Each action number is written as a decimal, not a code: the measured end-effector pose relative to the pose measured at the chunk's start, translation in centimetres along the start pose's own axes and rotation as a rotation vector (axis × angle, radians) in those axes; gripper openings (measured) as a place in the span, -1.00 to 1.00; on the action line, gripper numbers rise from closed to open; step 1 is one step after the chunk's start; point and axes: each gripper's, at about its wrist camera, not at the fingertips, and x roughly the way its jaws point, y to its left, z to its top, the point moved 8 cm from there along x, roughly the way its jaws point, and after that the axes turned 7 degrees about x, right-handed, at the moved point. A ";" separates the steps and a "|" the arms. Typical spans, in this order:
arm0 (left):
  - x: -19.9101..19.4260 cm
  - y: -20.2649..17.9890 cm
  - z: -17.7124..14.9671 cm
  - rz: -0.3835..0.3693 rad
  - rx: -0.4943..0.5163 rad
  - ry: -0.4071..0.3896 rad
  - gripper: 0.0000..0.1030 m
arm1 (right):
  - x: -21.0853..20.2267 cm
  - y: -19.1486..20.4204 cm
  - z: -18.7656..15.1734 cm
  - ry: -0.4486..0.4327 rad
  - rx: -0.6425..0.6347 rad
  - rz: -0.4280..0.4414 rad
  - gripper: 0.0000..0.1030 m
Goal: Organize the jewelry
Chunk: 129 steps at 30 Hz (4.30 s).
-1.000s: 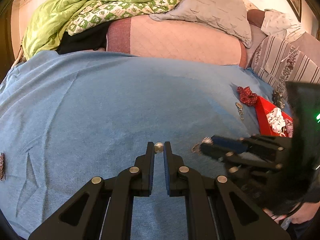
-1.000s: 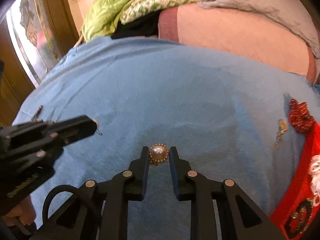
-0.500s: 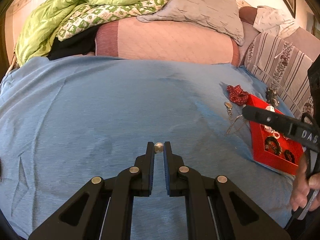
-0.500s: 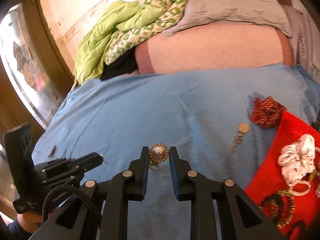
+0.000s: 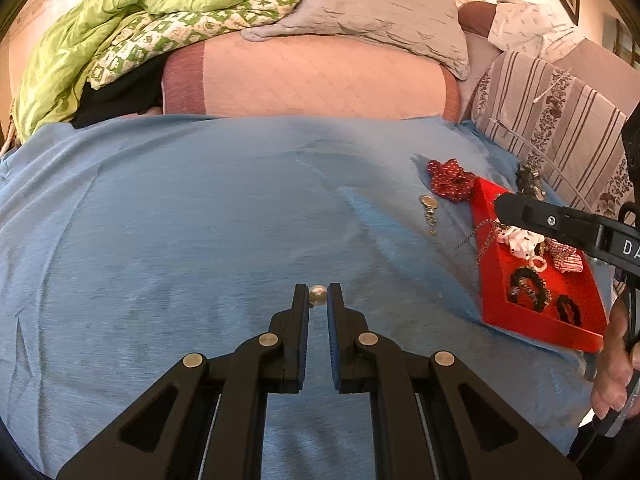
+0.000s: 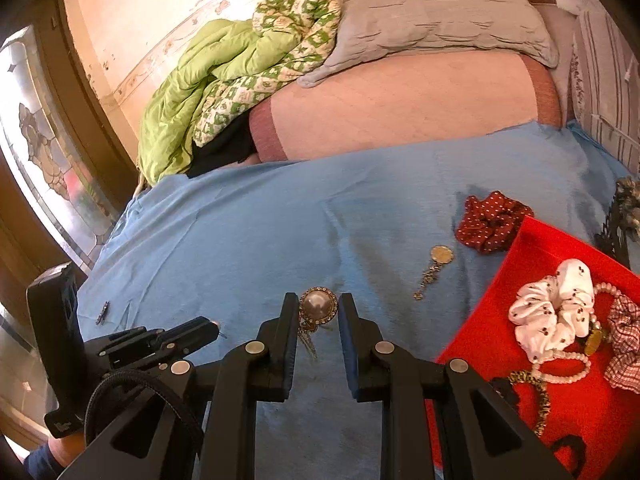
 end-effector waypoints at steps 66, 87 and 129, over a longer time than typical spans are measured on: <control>4.0 -28.8 -0.2 -0.271 0.326 0.109 -0.67 | -12.4 -23.0 -3.6 -0.010 0.503 -0.286 -0.47; -6.0 -22.2 -0.1 -0.067 0.277 -0.093 0.79 | -19.6 -15.9 -4.6 -0.281 0.212 -0.581 0.46; -13.9 -14.6 -9.3 0.281 0.235 -0.103 0.91 | -20.9 -5.4 -14.2 -0.323 -0.096 -0.719 0.82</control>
